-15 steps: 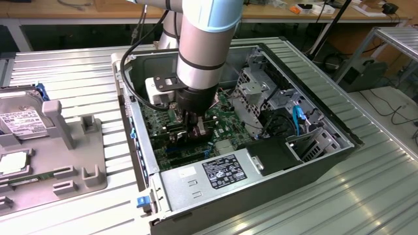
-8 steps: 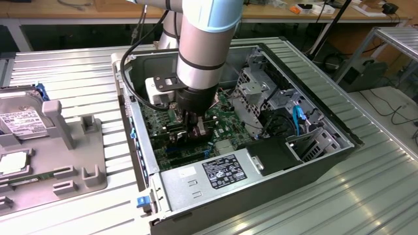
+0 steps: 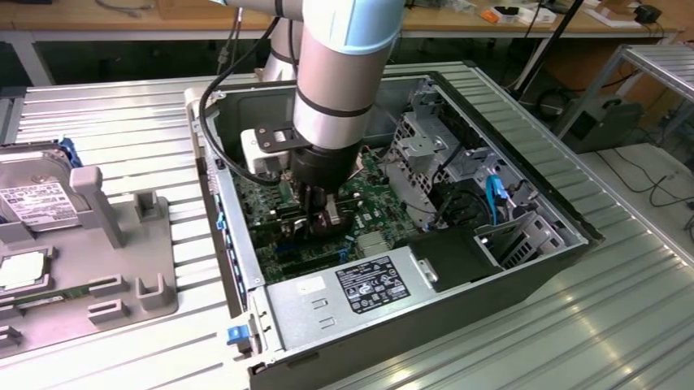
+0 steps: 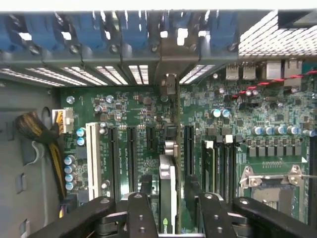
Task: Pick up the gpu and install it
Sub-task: 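Insert the gpu into the slot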
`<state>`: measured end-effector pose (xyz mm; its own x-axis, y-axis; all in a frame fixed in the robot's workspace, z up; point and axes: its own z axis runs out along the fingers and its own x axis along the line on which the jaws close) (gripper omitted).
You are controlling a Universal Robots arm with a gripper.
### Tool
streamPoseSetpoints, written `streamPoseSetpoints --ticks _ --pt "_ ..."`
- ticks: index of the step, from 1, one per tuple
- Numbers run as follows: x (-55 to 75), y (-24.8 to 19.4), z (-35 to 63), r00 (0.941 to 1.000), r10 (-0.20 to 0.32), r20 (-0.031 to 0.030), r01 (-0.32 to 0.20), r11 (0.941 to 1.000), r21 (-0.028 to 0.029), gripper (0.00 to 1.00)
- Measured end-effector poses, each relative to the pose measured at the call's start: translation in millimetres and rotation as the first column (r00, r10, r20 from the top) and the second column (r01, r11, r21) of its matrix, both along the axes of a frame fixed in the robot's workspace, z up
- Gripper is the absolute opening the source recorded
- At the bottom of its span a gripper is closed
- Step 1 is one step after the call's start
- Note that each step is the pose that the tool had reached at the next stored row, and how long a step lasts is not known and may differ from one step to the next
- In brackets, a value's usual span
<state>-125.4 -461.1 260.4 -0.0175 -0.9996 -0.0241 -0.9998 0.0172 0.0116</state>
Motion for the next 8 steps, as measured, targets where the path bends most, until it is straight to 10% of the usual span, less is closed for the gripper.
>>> streamPoseSetpoints --ticks 3,8 --pt "-0.1 1.3 26.1 1.0000 0.000 0.0000 0.000 1.0000 -0.0001 0.40" --pt "0.0 1.5 27.9 1.0000 0.000 0.0000 0.000 1.0000 -0.0011 0.14"
